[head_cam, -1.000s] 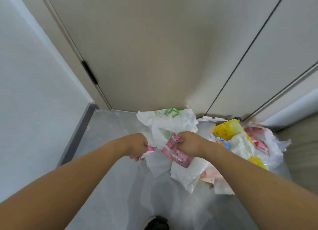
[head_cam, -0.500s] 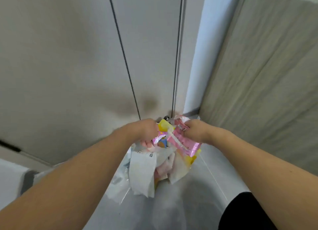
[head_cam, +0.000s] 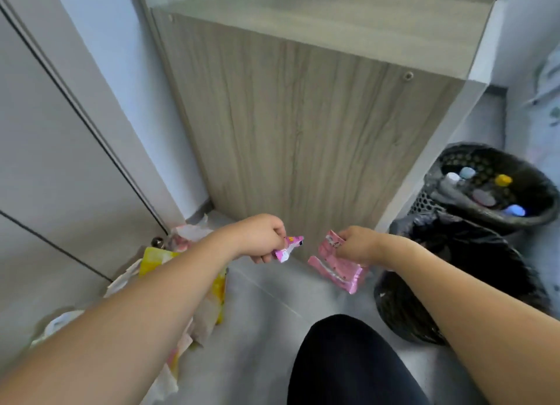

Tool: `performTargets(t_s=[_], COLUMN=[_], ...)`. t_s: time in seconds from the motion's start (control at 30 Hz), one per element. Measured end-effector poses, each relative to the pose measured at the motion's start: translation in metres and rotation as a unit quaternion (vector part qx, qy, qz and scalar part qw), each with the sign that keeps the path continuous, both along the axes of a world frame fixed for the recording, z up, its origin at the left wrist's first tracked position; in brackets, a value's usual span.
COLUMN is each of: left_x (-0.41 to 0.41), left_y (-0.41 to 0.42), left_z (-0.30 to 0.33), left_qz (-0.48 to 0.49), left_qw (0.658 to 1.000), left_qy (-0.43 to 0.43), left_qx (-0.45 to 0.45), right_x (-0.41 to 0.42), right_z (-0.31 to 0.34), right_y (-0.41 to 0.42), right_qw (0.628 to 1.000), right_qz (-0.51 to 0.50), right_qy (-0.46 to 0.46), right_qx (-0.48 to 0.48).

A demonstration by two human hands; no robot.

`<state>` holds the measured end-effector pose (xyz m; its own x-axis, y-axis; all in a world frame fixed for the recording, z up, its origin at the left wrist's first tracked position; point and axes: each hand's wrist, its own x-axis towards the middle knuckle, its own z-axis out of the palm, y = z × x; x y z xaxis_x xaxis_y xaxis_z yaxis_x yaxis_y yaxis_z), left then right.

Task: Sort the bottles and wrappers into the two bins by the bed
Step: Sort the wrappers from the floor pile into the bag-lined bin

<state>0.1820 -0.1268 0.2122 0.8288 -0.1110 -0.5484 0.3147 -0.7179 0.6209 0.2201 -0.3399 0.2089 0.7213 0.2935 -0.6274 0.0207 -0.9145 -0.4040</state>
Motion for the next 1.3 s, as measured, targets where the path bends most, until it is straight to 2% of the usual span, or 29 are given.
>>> performTargets(t_s=[0.13, 0.23, 0.43, 0.53, 0.67, 0.8, 0.9, 1.0, 1.1, 1.2, 1.3], left_x=[0.004, 0.006, 0.033, 0.046, 0.053, 0.054, 0.045, 0.032, 0.023, 0.01, -0.008], left_y=[-0.072, -0.129, -0.245, -0.278, -0.283, -0.249, -0.213, -0.175, -0.124, -0.059, 0.01], left_z=[-0.005, -0.008, -0.017, -0.028, -0.035, -0.03, -0.023, -0.023, -0.023, -0.021, -0.024], left_qz=[-0.068, -0.096, -0.081, -0.072, -0.099, -0.108, -0.13, -0.152, -0.111, -0.053, -0.005], left_qw=[0.997, 0.993, 0.996, 0.996, 0.991, 0.987, 0.983, 0.98, 0.981, 0.97, 0.966], left_qy=[0.033, 0.045, -0.034, -0.049, -0.072, -0.102, -0.111, -0.066, -0.044, -0.025, 0.014], left_qx=[-0.026, -0.046, -0.001, 0.01, 0.057, 0.067, 0.074, 0.106, 0.156, 0.235, 0.258], right_x=[-0.009, -0.008, -0.002, -0.004, -0.009, -0.003, 0.002, 0.007, 0.007, 0.007, 0.006], right_z=[-0.002, -0.001, -0.009, -0.019, -0.024, -0.022, -0.013, -0.003, 0.005, 0.007, 0.0], right_y=[-0.076, -0.133, -0.219, -0.239, -0.242, -0.225, -0.192, -0.149, -0.103, -0.053, 0.003], right_qw=[0.998, 0.991, 0.947, 0.935, 0.949, 0.965, 0.984, 0.996, 0.997, 0.998, 0.996], right_qz=[-0.051, -0.126, -0.317, -0.345, -0.288, -0.22, -0.162, -0.084, -0.028, 0.019, 0.079], right_qy=[0.028, 0.04, -0.046, -0.079, -0.124, -0.135, -0.072, 0.002, 0.027, 0.022, 0.005], right_qx=[-0.026, -0.015, 0.003, 0.009, -0.033, -0.05, -0.021, 0.035, 0.064, 0.053, 0.041])
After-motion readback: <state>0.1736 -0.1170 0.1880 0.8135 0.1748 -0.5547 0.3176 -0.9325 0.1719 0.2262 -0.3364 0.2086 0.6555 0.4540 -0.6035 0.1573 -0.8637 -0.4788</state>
